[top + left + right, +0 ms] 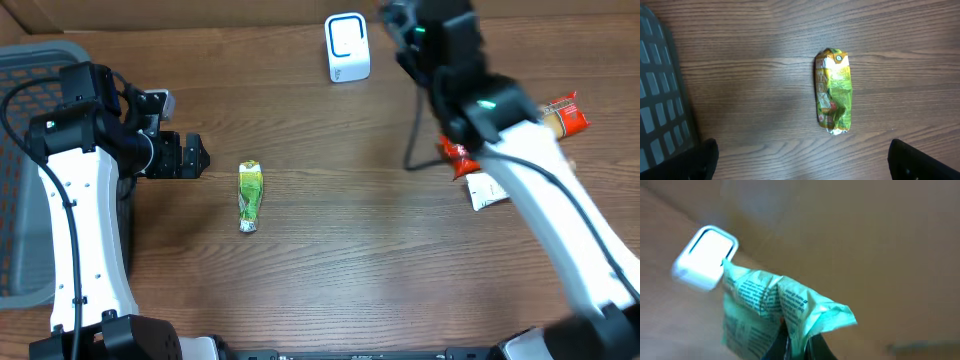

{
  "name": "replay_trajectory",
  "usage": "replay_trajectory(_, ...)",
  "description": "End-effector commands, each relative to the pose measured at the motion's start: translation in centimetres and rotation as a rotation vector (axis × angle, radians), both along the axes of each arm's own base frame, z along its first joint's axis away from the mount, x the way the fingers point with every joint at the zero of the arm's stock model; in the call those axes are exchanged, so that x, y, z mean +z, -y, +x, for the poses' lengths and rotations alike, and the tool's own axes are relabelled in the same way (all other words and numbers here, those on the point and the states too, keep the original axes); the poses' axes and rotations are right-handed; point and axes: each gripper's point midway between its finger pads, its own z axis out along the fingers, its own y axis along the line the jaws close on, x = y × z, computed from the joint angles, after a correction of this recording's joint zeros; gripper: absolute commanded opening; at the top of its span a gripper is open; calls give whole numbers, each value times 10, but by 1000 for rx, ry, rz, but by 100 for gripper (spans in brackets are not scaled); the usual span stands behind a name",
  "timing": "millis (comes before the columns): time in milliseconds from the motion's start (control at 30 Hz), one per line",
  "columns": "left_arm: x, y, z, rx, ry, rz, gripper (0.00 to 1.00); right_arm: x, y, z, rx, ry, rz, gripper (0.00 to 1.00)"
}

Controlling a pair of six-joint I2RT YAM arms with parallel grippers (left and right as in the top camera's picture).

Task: Scan the item barcode
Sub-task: 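Carry the mint pack right and drop it on the spaghetti pile, then move the right gripper left and grasp the yellow-green tea pouch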

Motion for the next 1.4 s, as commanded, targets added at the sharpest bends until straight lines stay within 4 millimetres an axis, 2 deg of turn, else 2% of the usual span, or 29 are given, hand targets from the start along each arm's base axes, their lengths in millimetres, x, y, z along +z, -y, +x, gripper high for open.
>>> replay_trajectory(0,4,3,1,-27,20,-3,100,-26,26,-19,-192,-174,378,4)
replay_trajectory(67,4,3,1,-27,20,-3,100,-48,57,-28,-302,-267,409,4)
replay_trajectory(100,4,3,1,-27,20,-3,100,-68,91,-33,-394,-328,403,4)
replay_trajectory(133,4,3,1,-27,20,-3,100,-80,111,-35,-448,-351,399,4)
replay_trajectory(267,4,3,1,-27,20,-3,99,-122,172,-46,-618,-421,415,4)
replay_trajectory(367,4,3,1,-27,20,-3,100,-150,201,-56,-692,-461,438,4)
replay_trajectory(500,4,3,1,-27,20,-3,100,-179,218,-70,-739,-507,475,4)
replay_trajectory(567,4,3,1,-27,20,-3,99,-188,224,-74,-758,-518,478,4)
replay_trajectory(600,4,3,1,-27,20,-3,100,-190,226,-76,-765,-520,479,10)
replay_trajectory(633,4,3,1,-27,20,-3,100,-190,228,-77,-769,-521,482,25)
replay_trajectory(667,4,3,1,-27,20,-3,100,-190,228,-77,-770,-521,485,52)
replay_trajectory(700,4,3,1,-27,20,-3,99,-190,228,-76,-776,-518,491,71)
replay_trajectory(733,4,3,1,-27,20,-3,100,-188,228,-75,-787,-509,505,81)
replay_trajectory(867,4,3,1,-27,20,-3,99,-172,215,-69,-732,-513,569,94)
replay_trajectory(900,4,3,1,-27,20,-3,99,-164,209,-66,-704,-519,601,99)
replay_trajectory(967,4,3,1,-27,20,-3,100,-144,188,-60,-614,-533,692,100)
replay_trajectory(1100,4,3,1,-27,20,-3,99,-93,112,-44,-314,-588,1051,100)
replay_trajectory(1167,4,3,1,-27,20,-3,99,-73,77,-42,-124,-611,1154,100)
replay_trajectory(1267,4,3,1,-27,20,-3,100,-70,31,-35,29,-623,1137,100)
replay_trajectory(1367,4,3,1,-27,20,-3,100,-88,-22,-30,90,-672,1073,100)
